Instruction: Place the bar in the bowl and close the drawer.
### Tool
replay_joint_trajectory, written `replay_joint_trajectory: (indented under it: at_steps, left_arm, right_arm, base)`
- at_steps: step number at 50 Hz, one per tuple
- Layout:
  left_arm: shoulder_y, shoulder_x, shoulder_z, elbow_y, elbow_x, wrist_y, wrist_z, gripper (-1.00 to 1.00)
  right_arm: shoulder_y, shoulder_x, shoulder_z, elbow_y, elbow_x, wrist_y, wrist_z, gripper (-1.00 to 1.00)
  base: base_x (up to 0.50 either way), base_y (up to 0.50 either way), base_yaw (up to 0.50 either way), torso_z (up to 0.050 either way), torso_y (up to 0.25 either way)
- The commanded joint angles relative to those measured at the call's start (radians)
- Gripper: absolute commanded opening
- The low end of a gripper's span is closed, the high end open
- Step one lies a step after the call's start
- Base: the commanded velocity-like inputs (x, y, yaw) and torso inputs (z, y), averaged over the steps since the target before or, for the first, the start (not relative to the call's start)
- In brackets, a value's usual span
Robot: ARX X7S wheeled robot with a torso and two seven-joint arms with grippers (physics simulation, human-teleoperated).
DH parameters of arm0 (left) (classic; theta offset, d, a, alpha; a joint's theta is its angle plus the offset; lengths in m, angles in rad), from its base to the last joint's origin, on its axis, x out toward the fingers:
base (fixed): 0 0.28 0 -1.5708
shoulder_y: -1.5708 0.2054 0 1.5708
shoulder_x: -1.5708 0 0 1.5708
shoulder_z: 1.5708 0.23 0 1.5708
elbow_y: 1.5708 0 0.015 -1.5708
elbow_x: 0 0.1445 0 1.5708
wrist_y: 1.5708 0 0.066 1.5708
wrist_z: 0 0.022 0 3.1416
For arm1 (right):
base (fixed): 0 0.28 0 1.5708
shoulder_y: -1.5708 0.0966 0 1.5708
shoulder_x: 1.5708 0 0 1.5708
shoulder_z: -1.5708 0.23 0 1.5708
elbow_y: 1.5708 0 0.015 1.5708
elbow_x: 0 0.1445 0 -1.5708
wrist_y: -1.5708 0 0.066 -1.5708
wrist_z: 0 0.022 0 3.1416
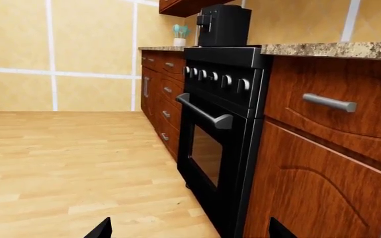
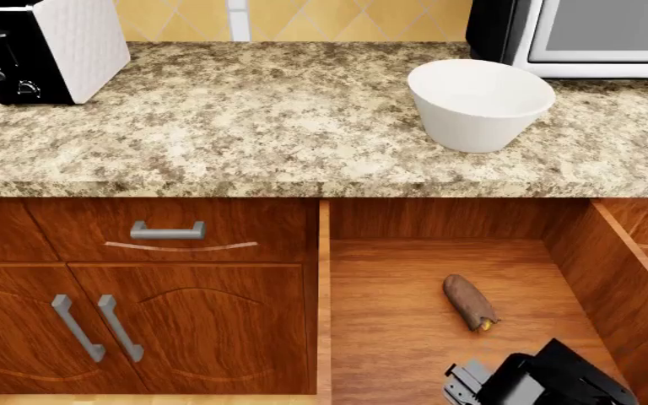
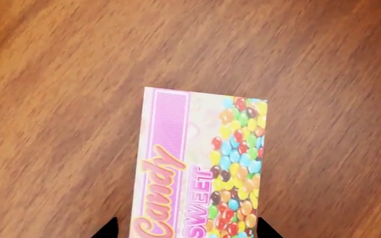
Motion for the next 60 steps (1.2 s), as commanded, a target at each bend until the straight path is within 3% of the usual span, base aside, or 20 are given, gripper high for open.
replay_joint_trajectory:
  at_steps: [1, 26, 27, 48, 60]
  left_arm:
    - [-0.001, -0.001, 0.000, -0.006, 0.001, 0.002, 0.002, 1.00]
    - [-0.004, -0.003, 0.001, -0.007, 0.008, -0.005, -0.005, 1.00]
    - [-0.004, -0.003, 0.001, -0.008, 0.008, -0.005, -0.005, 1.00]
    - [0.000, -0.001, 0.002, -0.001, 0.001, -0.001, 0.002, 1.00]
    - [-0.006, 0.002, 0.005, -0.005, 0.004, 0.002, 0.002, 1.00]
  right_arm:
    - [-0.016, -0.007, 0.003, 0.014, 0.003, 0.005, -0.010, 1.00]
    - [-0.035, -0.016, 0.017, 0.033, 0.007, 0.000, -0.015, 1.00]
    - [-0.033, -0.016, 0.017, 0.032, 0.005, -0.002, -0.013, -1.00]
    - [0.001, -0.002, 0.012, -0.008, -0.045, -0.010, 0.016, -1.00]
    - [0.113, 0.058, -0.015, -0.127, -0.205, -0.090, 0.131, -1.00]
  base:
    - [0.00, 0.00, 0.00, 0.000, 0.000]
    - [0.00, 0.00, 0.00, -0.001, 0.000]
    - [0.00, 0.00, 0.00, 0.000, 0.000]
    - [0.00, 0.00, 0.00, 0.000, 0.000]
    - [0.00, 0.00, 0.00, 0.000, 0.000]
